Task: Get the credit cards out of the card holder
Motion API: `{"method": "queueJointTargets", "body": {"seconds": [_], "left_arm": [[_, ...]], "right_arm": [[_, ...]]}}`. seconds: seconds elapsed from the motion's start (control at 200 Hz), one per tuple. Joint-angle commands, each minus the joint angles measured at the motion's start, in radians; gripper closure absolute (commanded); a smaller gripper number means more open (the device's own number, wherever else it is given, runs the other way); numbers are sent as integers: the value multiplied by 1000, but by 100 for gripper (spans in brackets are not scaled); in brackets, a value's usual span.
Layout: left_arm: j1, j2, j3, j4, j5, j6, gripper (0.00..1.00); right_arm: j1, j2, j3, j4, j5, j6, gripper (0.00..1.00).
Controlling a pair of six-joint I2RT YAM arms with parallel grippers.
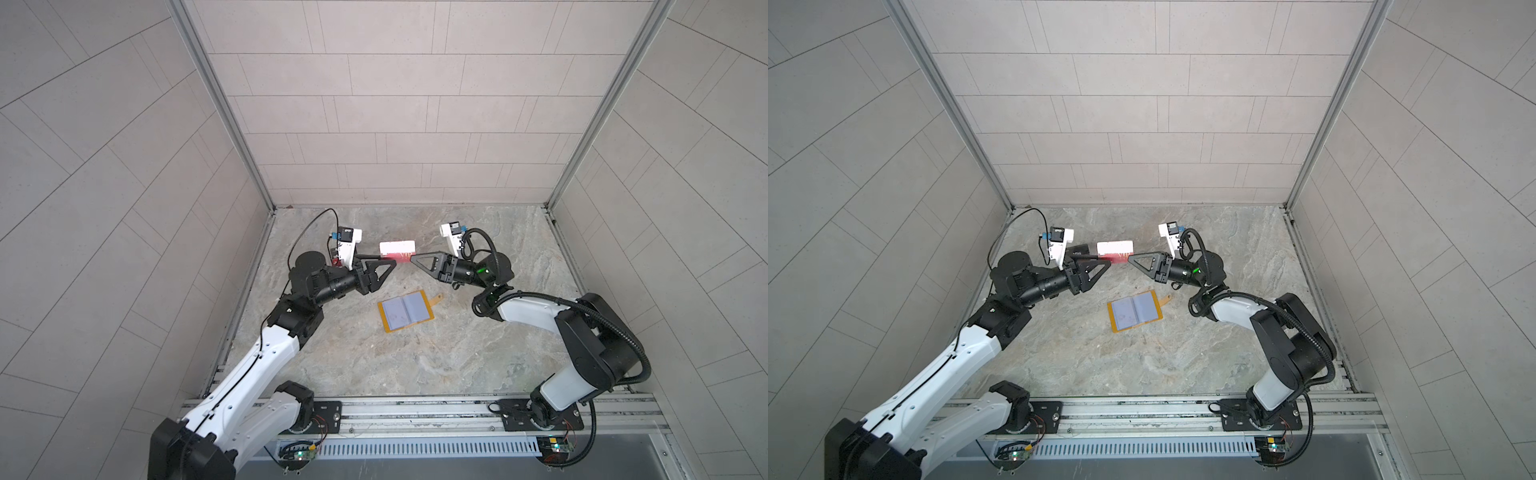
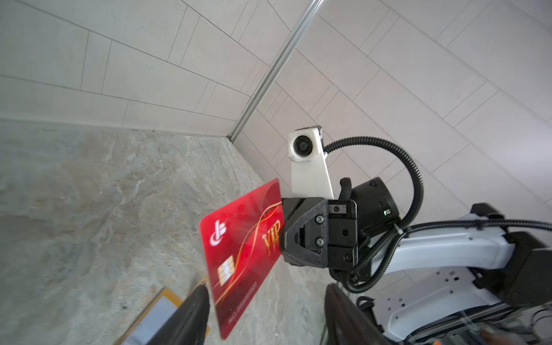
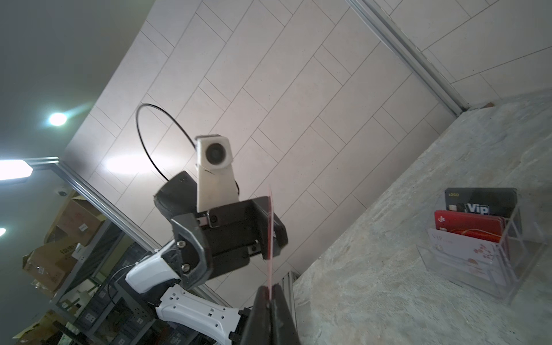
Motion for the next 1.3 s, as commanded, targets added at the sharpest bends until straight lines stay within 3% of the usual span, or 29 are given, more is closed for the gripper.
{"method": "queueJointTargets", "body": {"seconds": [0.0,0.225,0.37,0.496,0.646,0.746,0.991,1.297], "left_arm": [[17,-11,93,-276,-31,225,32],[73,28,171,-458,-44,347,33],[80,66,249,-589,-15,488,32],[80,118,325,-721,70,634,33],[80,179,384,-822,197,742,35],[79,218,411,-870,286,794,41],[80,253,421,-937,382,892,47],[79,294,435,-1005,396,939,57]], "right_arm": [[-1,-58,34,-181,-50,-123,100],[-1,-184,117,-830,-35,-537,100],[-1,-206,161,-1036,-70,-665,100],[5,-219,183,-1131,-136,-740,100],[29,-232,243,-1359,-160,-915,100],[41,-234,264,-1414,-176,-958,100],[66,-219,323,-1522,-181,-1049,100],[79,-191,375,-1552,-212,-1081,100]]}}
